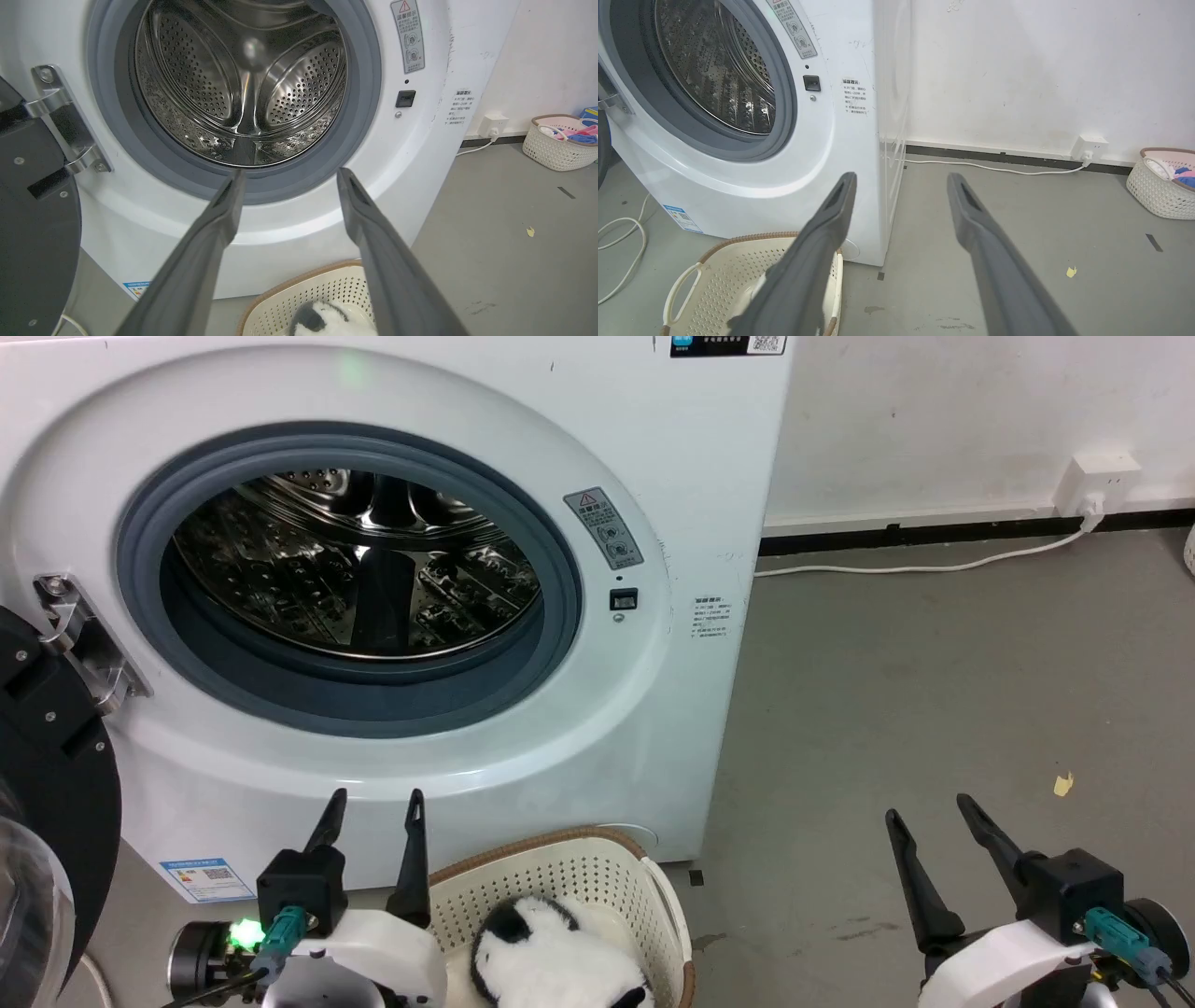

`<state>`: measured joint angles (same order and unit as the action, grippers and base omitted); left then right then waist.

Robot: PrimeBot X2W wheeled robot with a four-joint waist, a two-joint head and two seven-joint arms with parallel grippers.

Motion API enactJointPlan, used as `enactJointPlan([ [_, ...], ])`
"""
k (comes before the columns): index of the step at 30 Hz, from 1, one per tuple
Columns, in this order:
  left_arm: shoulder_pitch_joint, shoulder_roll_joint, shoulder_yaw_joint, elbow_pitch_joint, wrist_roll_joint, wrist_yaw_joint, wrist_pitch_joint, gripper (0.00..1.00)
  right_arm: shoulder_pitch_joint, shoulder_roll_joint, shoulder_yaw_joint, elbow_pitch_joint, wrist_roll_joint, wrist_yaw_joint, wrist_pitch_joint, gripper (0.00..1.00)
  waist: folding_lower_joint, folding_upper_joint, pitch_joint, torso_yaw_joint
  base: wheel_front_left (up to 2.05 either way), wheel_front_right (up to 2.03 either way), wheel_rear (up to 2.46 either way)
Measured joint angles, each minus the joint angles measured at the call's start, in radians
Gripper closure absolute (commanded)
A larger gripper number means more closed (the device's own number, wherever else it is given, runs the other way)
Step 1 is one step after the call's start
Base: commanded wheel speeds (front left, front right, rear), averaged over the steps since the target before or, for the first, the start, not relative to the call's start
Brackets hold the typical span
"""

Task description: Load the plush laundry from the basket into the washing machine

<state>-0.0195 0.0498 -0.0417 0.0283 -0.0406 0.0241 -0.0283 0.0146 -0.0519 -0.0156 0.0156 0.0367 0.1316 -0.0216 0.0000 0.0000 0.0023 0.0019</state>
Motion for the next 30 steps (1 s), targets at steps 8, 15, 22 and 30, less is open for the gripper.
enactJointPlan([
  [8,-0.007,0.0,-0.02,0.036,-0.024,0.008,-0.015,0.0,0.0,0.0,-0.01,0.005,0.018,0.0,-0.009,0.0,0.0,0.0,0.01,-0.003,0.0,0.0,0.0],
  [15,-0.033,0.0,-0.044,0.088,-0.054,0.019,-0.026,0.0,0.0,0.0,-0.016,0.008,0.035,0.0,-0.016,0.0,0.0,0.0,0.026,-0.014,0.0,0.0,0.0],
  [22,-0.063,0.0,-0.057,0.15,-0.079,0.044,-0.043,0.0,0.0,0.0,-0.025,0.01,0.053,0.0,-0.026,0.0,0.0001,0.0,0.05,-0.035,0.0,0.0,0.0],
  [30,-0.109,0.0,-0.078,0.222,-0.114,0.055,-0.062,0.0,-0.001,0.0,-0.039,0.01,0.08,0.0,-0.044,0.0,0.0001,0.0,0.096,-0.062,0.0,0.0,0.0],
])
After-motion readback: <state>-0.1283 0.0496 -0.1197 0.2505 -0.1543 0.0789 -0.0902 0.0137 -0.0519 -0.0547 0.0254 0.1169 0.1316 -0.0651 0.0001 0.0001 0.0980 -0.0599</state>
